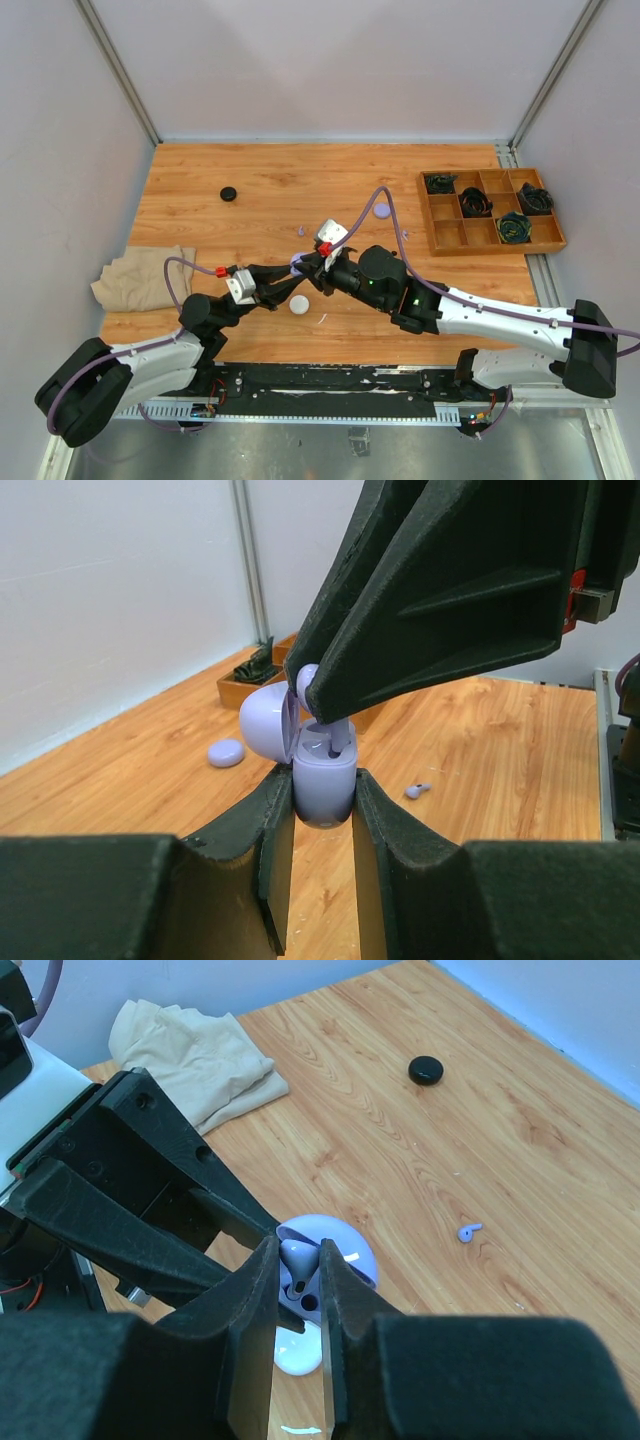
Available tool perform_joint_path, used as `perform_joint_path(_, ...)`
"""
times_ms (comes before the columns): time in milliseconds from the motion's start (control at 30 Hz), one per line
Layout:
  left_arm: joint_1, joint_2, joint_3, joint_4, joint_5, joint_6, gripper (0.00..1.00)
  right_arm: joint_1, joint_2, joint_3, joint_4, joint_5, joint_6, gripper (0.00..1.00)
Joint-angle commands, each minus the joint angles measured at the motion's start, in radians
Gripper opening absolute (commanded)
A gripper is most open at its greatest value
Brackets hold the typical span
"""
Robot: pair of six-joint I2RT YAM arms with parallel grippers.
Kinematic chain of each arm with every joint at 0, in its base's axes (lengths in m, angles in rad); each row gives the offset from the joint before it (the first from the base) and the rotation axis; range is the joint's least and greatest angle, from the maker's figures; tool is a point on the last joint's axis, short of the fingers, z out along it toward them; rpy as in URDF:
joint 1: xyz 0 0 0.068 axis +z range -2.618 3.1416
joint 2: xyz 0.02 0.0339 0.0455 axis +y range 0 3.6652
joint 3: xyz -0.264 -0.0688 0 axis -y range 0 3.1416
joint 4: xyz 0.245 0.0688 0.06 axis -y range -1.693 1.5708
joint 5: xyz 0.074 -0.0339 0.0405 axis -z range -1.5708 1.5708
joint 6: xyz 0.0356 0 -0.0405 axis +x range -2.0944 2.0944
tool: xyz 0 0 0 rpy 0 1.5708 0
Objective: Insert the wireless bluetooth earbuds into the charging case
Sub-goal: Place the earbud in the charging case.
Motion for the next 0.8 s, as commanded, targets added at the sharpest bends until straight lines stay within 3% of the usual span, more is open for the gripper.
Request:
perform_joint_path(0, -0.004, -0.017, -0.038, 0.029, -0.012, 0.000, 0.00, 0.014, 0.009, -0.016, 0.009, -0.009, -0.011, 0.20)
perform_joint_path(233, -0.004, -0.022, -0.038, 0.022, -0.018, -0.002, 0.00, 0.016, 0.017, -0.016, -0.002, -0.007, -0.010, 0.25)
perform_joint_path(767, -0.004, -0.019, -0.029, 0.001, -0.014, 0.000, 0.00, 0.014, -0.047, 0.018, -0.101, 0.060, -0.011, 0.55)
